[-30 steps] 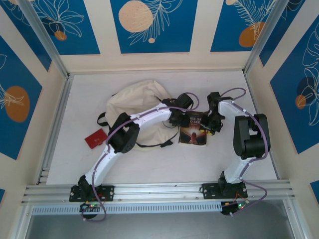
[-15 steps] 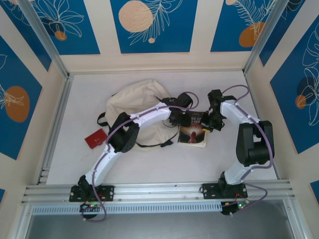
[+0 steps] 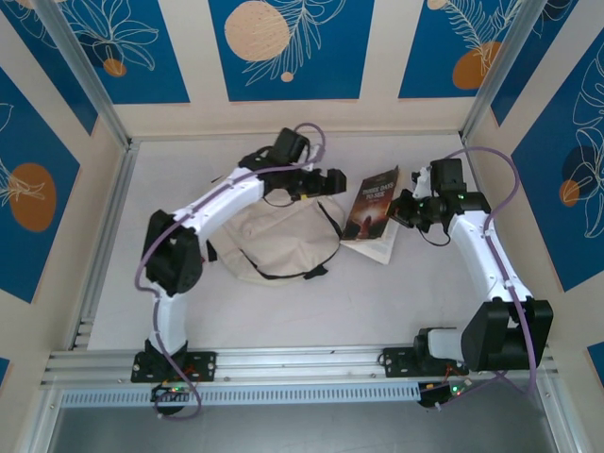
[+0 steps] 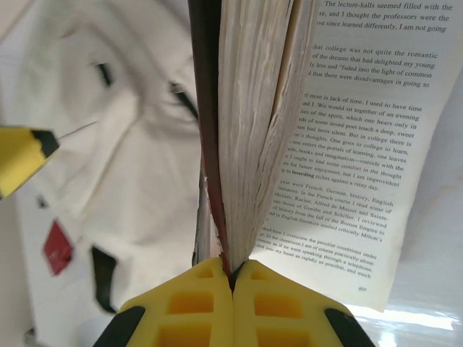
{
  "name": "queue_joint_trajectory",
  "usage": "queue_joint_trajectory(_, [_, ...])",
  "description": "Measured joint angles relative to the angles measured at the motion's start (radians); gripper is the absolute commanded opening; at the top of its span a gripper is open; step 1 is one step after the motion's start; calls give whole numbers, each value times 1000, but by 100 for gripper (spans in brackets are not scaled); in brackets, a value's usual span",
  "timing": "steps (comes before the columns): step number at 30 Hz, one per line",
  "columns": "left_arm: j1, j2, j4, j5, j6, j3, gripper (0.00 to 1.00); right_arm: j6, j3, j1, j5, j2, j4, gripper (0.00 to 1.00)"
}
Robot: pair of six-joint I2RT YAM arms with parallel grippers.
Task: Pack books, pencil case, and school supplies into a backpack
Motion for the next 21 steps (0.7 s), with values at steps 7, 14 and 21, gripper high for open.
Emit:
queue_joint_trajectory(7, [101,-111,201,156,-101,-285,100,5,2,16,-294,1,118,0])
queue_joint_trajectory(14, [132,-261,368,259,-212,-506,100,27,15,47,-516,47,225,0])
queue_joint_trajectory(21, [138,-294,585,364,-339,-565,80,45,27,59,-630,85,277,0])
